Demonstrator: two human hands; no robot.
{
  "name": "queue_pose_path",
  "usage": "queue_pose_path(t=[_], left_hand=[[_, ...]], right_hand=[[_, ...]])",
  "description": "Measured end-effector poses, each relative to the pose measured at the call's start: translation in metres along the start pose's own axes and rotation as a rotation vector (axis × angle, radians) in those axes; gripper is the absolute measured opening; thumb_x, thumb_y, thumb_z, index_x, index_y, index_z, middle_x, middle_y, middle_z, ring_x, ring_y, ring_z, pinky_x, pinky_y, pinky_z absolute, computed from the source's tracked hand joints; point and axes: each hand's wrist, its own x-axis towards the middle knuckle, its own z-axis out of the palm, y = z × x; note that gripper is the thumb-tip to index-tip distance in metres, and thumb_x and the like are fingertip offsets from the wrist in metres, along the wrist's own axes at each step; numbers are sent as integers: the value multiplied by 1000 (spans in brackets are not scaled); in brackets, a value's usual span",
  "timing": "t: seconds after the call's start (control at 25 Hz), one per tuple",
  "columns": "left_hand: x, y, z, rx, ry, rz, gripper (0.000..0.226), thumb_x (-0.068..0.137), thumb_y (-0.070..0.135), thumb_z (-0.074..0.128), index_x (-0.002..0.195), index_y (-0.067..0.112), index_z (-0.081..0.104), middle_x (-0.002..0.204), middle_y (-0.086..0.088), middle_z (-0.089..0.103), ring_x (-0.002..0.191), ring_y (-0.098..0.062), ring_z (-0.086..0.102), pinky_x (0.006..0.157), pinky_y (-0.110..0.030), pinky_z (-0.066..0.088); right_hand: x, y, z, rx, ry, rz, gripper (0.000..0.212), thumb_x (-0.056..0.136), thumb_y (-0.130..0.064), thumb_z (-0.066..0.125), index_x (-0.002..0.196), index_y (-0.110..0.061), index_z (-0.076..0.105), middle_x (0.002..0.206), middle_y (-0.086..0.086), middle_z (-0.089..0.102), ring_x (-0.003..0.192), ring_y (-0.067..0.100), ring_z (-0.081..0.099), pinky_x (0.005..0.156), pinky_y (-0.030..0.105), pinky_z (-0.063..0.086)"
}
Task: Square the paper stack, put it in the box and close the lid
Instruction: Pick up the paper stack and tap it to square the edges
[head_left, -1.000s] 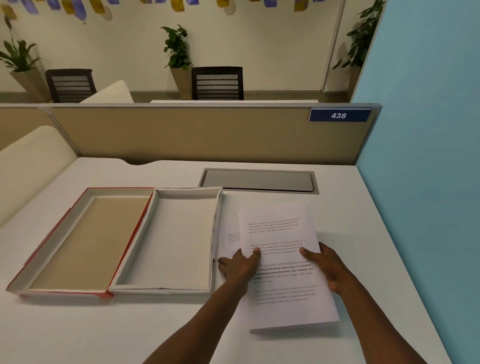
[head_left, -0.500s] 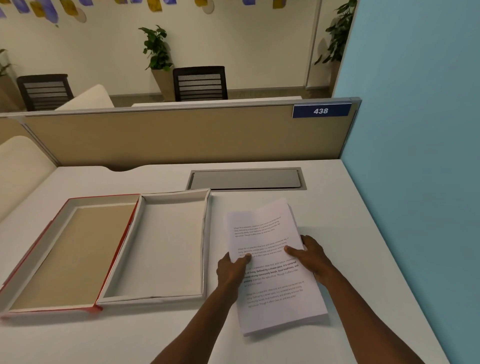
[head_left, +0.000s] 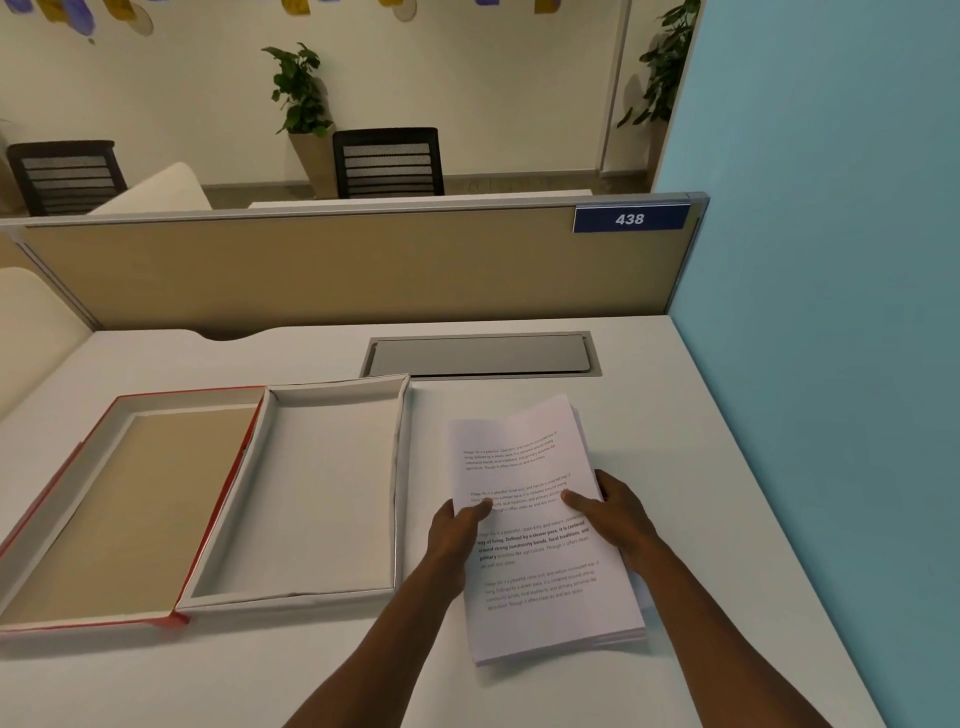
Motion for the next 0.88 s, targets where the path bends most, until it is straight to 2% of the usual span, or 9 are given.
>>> queue_pose_path(t=[0.16,0.32,0.52,0.6,0.64,0.72,0.8,0.88], left_hand=[[-1,1,1,57,-19,87,31,101,27,61,130,19,53,121,-10,72,100,-33,75,91,-58,61],[-7,15,4,175,-47,273,33,102,30,59,132,20,49,125,-9,69,103,-31,74,90,-57,62],[-21,52,8,238,-86,607,23,100,31,59,120,35,49,121,-4,67,102,-26,74,81,-49,66],[-26,65,9,243,-134,695,32,99,25,57,118,49,48,122,2,64,111,-26,70,84,-47,65],[-27,69,10,252,-146,721,39,99,21,56,119,53,47,124,2,63,115,-27,67,87,-48,64],[-29,69,10,246,-151,750,44,97,18,57,124,51,45,129,-3,60,121,-29,63,91,-53,62],[-29,62,9,221,-137,769,47,94,19,60,129,45,42,130,-7,58,123,-29,62,92,-57,61],[-30,57,7,192,-118,782,54,91,19,62,131,43,36,131,-4,55,124,-28,61,92,-56,61]], right_hand=[[0,1,-1,80,45,-11,42,86,-33,77,124,-18,66,117,5,73,94,22,72,84,41,60],[-1,-5,-6,158,90,-43,40,85,-29,78,121,-17,68,114,5,75,93,22,74,85,47,61],[-12,-30,-13,257,260,-256,31,85,-27,78,114,-27,66,107,-4,75,92,16,73,76,36,63],[-15,-40,-15,306,311,-333,30,87,-27,77,113,-33,64,108,-8,74,93,12,72,72,29,62],[-17,-42,-14,324,331,-359,33,87,-26,76,117,-32,63,110,-9,73,95,10,71,72,27,62],[-23,-41,-10,363,343,-387,43,89,-24,75,126,-35,58,113,-13,70,100,9,68,74,25,61],[-29,-37,-5,374,326,-432,55,89,-17,74,126,-48,48,109,-25,68,103,6,66,73,20,60],[-32,-37,-1,352,312,-458,72,88,-11,74,130,-53,35,105,-31,66,105,1,65,72,19,60]])
